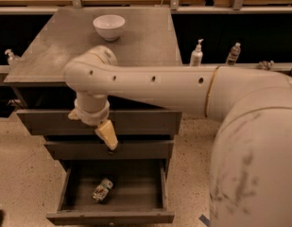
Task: Pick 7up can from bottom drawer and place on counter
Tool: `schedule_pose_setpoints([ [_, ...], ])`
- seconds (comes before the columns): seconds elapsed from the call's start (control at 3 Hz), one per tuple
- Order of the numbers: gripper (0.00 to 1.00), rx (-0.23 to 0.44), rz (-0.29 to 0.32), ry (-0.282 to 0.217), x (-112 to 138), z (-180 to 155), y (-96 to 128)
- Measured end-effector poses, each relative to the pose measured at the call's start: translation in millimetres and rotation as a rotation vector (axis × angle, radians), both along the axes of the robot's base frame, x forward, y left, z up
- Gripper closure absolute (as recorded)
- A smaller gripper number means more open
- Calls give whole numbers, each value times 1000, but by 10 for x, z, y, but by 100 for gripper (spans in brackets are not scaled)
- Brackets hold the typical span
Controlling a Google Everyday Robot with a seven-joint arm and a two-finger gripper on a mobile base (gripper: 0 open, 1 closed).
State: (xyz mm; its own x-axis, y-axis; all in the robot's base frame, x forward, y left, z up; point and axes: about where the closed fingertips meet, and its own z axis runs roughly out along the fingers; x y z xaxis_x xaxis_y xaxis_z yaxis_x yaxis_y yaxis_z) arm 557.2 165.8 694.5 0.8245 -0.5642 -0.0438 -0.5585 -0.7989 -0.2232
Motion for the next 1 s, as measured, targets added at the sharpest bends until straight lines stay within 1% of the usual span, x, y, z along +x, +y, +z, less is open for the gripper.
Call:
schedule_pose_setpoints([
  [0.33, 0, 144, 207, 60, -98, -979, 494],
  [0.67, 0, 143, 223, 67, -113, -1072, 492],
  [1.0, 0, 132, 248, 86, -143, -1154, 535],
])
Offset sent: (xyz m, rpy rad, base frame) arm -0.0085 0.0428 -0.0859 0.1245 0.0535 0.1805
